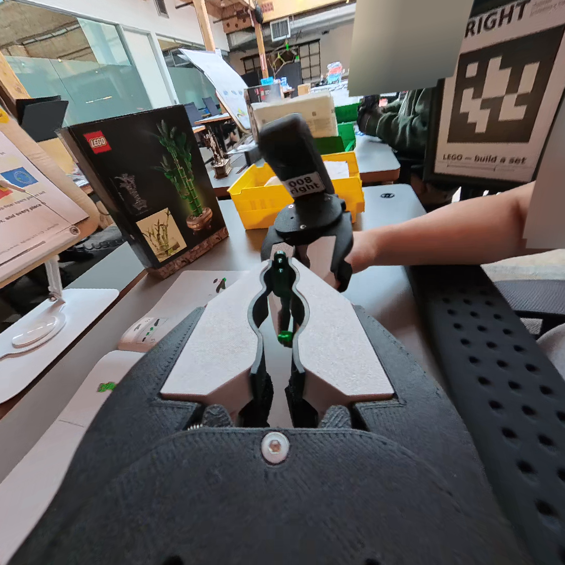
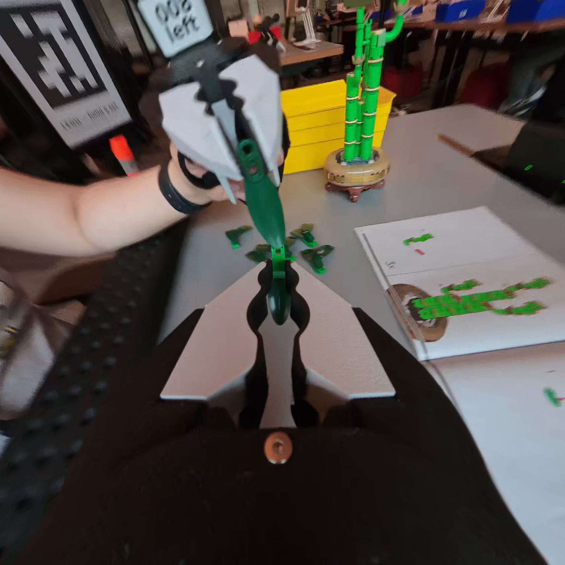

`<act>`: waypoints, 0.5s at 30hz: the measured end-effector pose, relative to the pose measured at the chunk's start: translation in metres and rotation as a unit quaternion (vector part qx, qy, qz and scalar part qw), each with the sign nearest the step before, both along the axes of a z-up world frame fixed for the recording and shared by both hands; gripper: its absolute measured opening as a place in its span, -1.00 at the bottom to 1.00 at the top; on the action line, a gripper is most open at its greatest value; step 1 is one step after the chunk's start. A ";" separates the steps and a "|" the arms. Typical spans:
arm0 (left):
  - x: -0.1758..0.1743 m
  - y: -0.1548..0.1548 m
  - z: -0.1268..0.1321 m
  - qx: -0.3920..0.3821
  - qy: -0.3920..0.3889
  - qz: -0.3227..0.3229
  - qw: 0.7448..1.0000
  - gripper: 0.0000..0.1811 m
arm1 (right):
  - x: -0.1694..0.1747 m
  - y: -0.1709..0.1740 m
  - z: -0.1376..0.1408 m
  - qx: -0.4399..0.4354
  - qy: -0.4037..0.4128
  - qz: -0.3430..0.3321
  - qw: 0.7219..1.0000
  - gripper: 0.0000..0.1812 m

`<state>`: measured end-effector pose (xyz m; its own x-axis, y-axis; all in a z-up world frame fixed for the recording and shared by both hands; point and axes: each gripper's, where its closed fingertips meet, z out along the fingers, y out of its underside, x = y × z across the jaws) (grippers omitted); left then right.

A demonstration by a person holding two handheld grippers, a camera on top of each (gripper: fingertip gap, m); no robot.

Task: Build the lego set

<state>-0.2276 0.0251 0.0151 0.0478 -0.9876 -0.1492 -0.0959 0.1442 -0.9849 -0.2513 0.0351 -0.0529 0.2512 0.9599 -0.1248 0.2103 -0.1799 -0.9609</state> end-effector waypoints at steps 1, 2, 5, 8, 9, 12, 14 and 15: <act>0.000 -0.001 0.002 -0.008 -0.007 -0.005 1.000 -0.95 | -0.001 -0.002 0.001 0.034 -0.011 -0.001 0.999 -0.94; -0.001 -0.002 0.003 -0.015 -0.012 -0.012 1.000 -0.95 | -0.003 -0.004 0.004 0.059 -0.010 -0.002 0.998 -0.94; -0.001 -0.005 0.004 -0.021 -0.015 -0.024 0.999 -0.95 | -0.006 -0.007 0.012 0.069 0.003 -0.003 0.998 -0.94; 0.000 -0.008 0.003 -0.022 -0.013 -0.033 0.999 -0.95 | -0.006 -0.008 0.013 0.064 0.009 -0.002 0.998 -0.94; 0.000 -0.010 0.003 -0.023 -0.012 -0.038 0.999 -0.95 | -0.006 -0.008 0.012 0.066 0.008 -0.001 0.998 -0.94; 0.002 -0.014 0.000 -0.033 -0.006 -0.051 0.998 -0.95 | -0.007 -0.008 0.012 0.078 0.001 -0.002 0.997 -0.94; 0.004 -0.014 -0.004 -0.036 0.003 -0.054 0.998 -0.95 | -0.008 -0.010 0.014 0.083 0.003 0.001 0.997 -0.94; 0.005 -0.014 -0.006 -0.036 0.006 -0.055 0.998 -0.95 | -0.007 -0.010 0.014 0.089 0.001 -0.002 0.996 -0.94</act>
<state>-0.2229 0.0107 0.0093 -0.0623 -0.9950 -0.0785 -0.0951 0.0842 -0.9919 -0.2585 0.0253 -0.0385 0.2547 0.9659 0.0460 0.2071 -0.0080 -0.9783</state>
